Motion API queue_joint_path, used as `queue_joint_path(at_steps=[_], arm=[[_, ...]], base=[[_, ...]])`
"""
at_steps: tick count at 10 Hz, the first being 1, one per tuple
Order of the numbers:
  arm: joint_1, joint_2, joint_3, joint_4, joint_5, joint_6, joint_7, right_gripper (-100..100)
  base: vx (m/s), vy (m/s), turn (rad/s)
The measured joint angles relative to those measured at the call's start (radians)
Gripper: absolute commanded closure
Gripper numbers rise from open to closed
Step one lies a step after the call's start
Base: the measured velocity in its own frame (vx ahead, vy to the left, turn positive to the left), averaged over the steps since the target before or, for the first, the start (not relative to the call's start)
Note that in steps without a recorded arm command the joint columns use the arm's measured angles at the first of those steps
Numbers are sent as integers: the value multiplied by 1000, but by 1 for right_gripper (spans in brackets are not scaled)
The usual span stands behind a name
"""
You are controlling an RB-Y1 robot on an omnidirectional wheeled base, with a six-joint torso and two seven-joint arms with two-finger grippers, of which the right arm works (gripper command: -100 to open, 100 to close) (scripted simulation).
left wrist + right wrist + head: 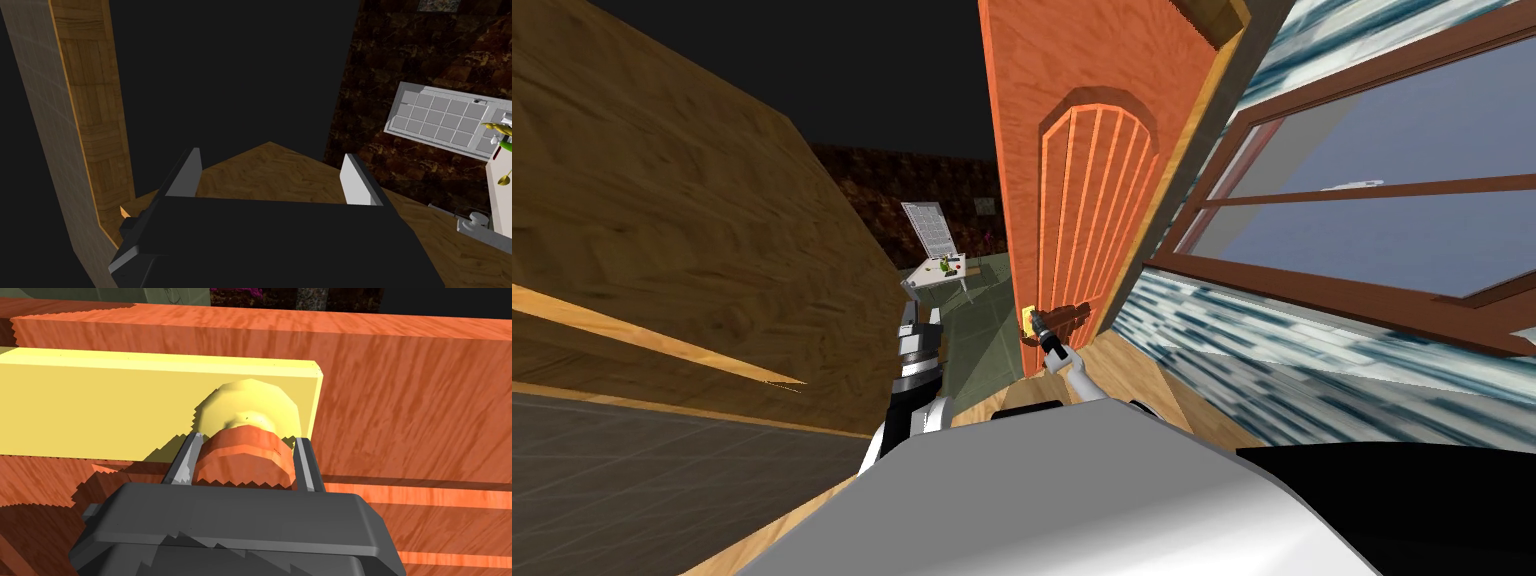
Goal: Push the door open
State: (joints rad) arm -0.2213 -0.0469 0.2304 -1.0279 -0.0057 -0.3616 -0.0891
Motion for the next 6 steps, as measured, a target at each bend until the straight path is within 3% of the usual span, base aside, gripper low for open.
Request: queue_joint_path(at_steps=[3,6], arm=[[7,-2,-9,7,-1,7,5,100],[9,-9,-32,6,-4,3,13,100]], base=[[128,68,-39],[184,146,-58]])
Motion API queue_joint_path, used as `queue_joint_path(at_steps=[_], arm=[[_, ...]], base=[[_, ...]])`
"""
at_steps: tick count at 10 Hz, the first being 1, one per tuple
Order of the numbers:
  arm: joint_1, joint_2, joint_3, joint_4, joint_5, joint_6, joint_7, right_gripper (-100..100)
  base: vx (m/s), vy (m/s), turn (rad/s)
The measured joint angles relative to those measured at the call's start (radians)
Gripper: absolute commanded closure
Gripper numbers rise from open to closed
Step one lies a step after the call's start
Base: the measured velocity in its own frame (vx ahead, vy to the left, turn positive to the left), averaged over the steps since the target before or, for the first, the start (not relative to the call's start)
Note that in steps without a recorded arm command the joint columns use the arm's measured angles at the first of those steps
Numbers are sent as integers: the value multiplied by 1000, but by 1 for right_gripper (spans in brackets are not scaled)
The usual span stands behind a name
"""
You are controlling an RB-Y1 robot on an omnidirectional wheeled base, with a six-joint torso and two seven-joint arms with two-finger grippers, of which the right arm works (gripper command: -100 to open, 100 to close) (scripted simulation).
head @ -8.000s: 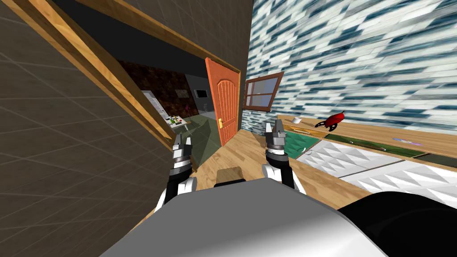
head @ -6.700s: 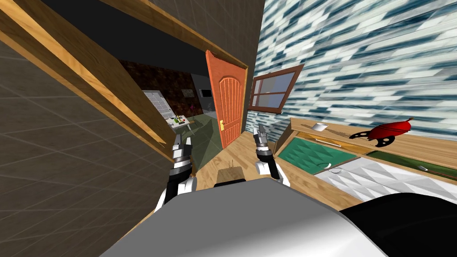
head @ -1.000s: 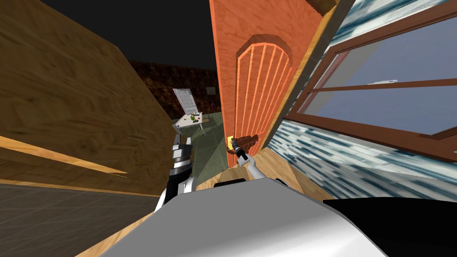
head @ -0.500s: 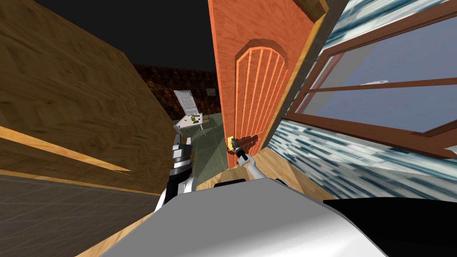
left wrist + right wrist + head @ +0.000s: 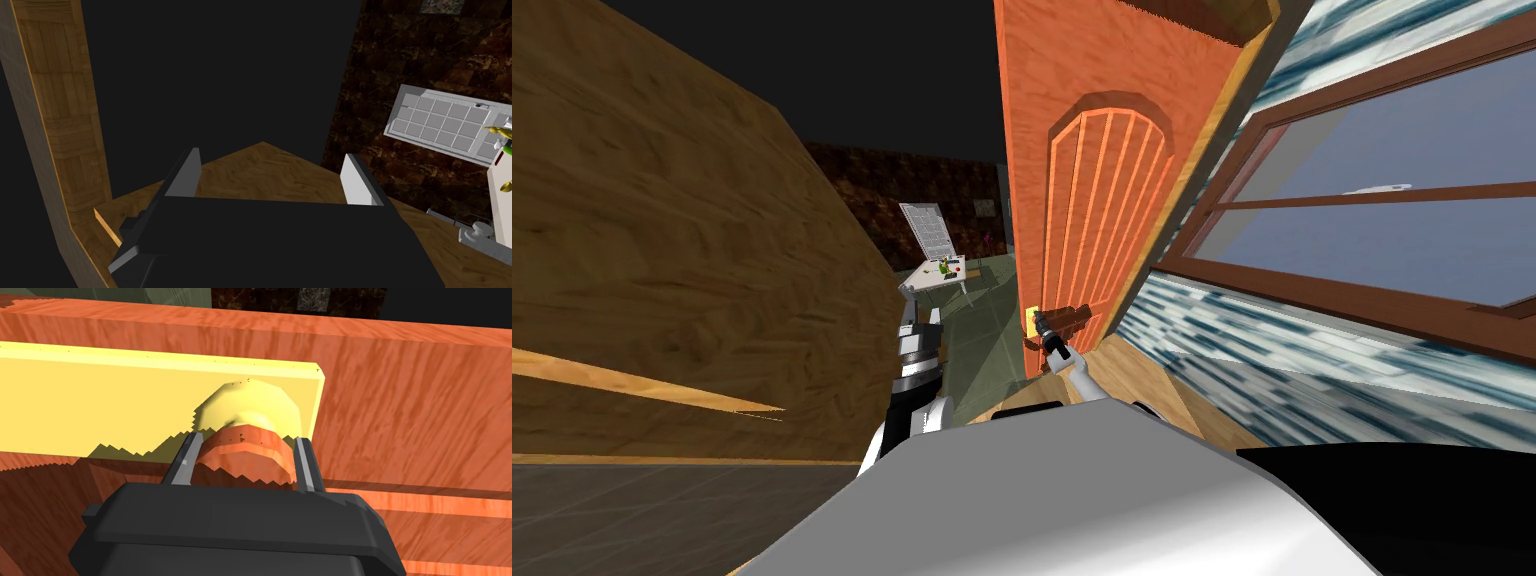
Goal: Push the door open
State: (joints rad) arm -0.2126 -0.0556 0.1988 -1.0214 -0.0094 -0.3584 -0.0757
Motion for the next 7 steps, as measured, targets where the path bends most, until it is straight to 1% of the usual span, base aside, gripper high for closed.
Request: queue_joint_path(at_steps=[1,2,3,5,6,7], arm=[[-7,-6,-12,5,-3,-2,1,100],[-13,-9,-26,5,-5,5,3,100],[-30,-7,-43,29,-8,-1,9,100],[-26,-10,-64,24,-10,-4,17,100],[-26,-17,-78,28,-13,-2,18,100],[-38,-21,-90,48,-16,-10,18,100]], base=[[181,160,-84],[181,133,-83],[160,95,-32],[168,162,-65],[145,145,-106],[166,139,-78]])
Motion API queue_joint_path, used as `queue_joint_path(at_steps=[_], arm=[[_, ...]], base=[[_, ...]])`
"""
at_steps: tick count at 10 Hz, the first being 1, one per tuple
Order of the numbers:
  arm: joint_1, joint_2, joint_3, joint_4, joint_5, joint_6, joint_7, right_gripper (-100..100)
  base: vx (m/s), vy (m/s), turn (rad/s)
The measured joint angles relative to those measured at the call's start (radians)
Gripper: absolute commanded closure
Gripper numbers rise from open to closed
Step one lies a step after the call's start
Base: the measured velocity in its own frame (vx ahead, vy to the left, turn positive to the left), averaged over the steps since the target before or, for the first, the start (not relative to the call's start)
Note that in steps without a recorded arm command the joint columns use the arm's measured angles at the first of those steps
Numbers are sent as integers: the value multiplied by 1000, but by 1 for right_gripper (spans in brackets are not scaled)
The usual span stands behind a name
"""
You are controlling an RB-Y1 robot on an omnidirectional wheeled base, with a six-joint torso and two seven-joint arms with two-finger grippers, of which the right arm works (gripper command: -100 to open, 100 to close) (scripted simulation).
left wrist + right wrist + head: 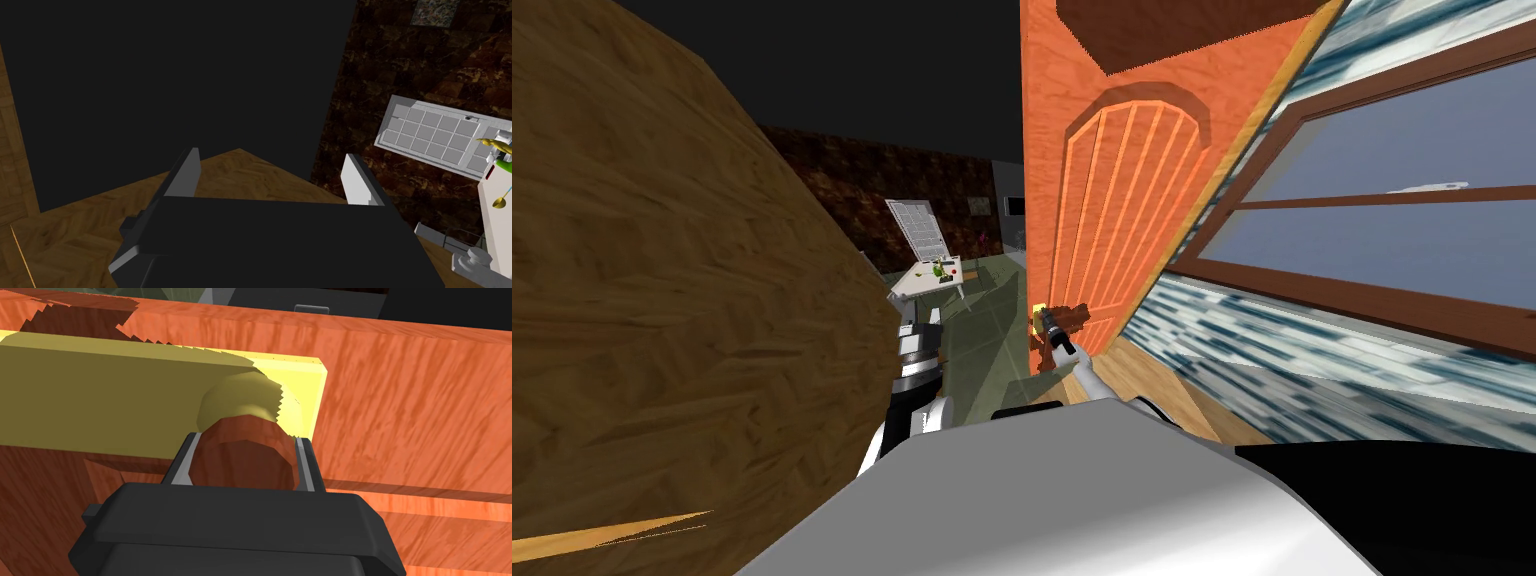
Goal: Push the door open
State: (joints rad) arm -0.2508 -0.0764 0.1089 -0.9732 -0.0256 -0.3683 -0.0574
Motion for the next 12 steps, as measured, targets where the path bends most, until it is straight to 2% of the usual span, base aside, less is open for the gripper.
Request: queue_joint_path(at_steps=[1,3,4,6,8,12], arm=[[22,-4,-9,-32,-1,12,2,100],[21,-4,-30,-33,-3,14,10,100],[4,-4,-41,-8,-6,7,12,100],[8,-8,-63,-10,-10,10,15,100],[-2,-9,-88,-1,-14,18,21,100],[-10,-2,-148,13,-21,13,41,100]], base=[[129,120,-67],[98,91,-38],[117,133,-61],[106,136,-88],[145,150,-81],[163,134,-77]])
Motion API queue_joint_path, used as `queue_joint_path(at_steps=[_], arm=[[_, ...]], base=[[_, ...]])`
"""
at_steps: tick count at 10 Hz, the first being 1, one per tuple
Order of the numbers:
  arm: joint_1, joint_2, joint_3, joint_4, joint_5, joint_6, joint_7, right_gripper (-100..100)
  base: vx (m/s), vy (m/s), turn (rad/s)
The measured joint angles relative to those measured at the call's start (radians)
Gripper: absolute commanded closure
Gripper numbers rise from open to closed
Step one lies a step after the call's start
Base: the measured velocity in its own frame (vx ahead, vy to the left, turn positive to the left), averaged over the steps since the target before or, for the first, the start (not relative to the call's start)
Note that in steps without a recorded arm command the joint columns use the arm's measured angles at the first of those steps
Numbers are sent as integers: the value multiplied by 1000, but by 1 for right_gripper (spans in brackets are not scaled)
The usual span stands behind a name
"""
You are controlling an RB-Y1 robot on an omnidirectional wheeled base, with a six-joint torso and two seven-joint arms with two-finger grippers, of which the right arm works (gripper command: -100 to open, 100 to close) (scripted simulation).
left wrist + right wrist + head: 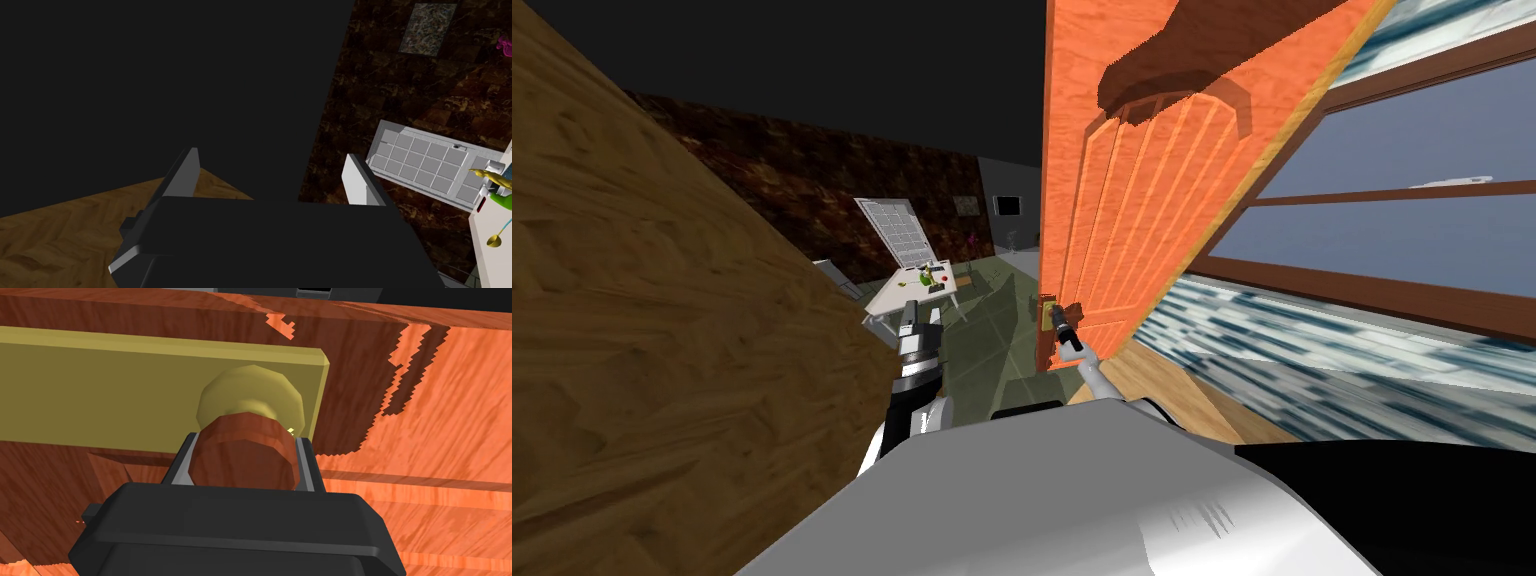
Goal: Push the door open
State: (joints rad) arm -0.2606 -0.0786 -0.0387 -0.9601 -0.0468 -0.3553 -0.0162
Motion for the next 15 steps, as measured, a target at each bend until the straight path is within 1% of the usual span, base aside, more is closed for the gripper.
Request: queue_joint_path(at_steps=[2,4,5,6,8,9,10,11,12,13,14,15], arm=[[-9,-1,-22,15,-4,-9,4,100],[-8,1,-43,15,-7,-5,9,100],[-9,-1,-47,13,-8,-5,9,100],[-6,-5,-49,11,-10,-4,7,100],[-2,-3,-65,17,-12,-2,14,100],[5,-3,-71,4,-13,5,16,100],[-7,-7,-81,20,-16,0,17,100],[-9,-9,-90,27,-18,-7,20,100],[-6,-12,-98,29,-19,-13,21,100],[-12,-14,-110,33,-21,-11,25,100],[-8,-17,-119,25,-24,-7,27,100],[-18,-24,-130,48,-27,-16,27,100]], base=[[156,118,-66],[122,74,-50],[116,40,-30],[154,65,-43],[179,49,-40],[159,72,-49],[185,60,-43],[212,85,-46],[182,93,-85],[168,69,-65],[188,58,-34],[200,91,-42]])
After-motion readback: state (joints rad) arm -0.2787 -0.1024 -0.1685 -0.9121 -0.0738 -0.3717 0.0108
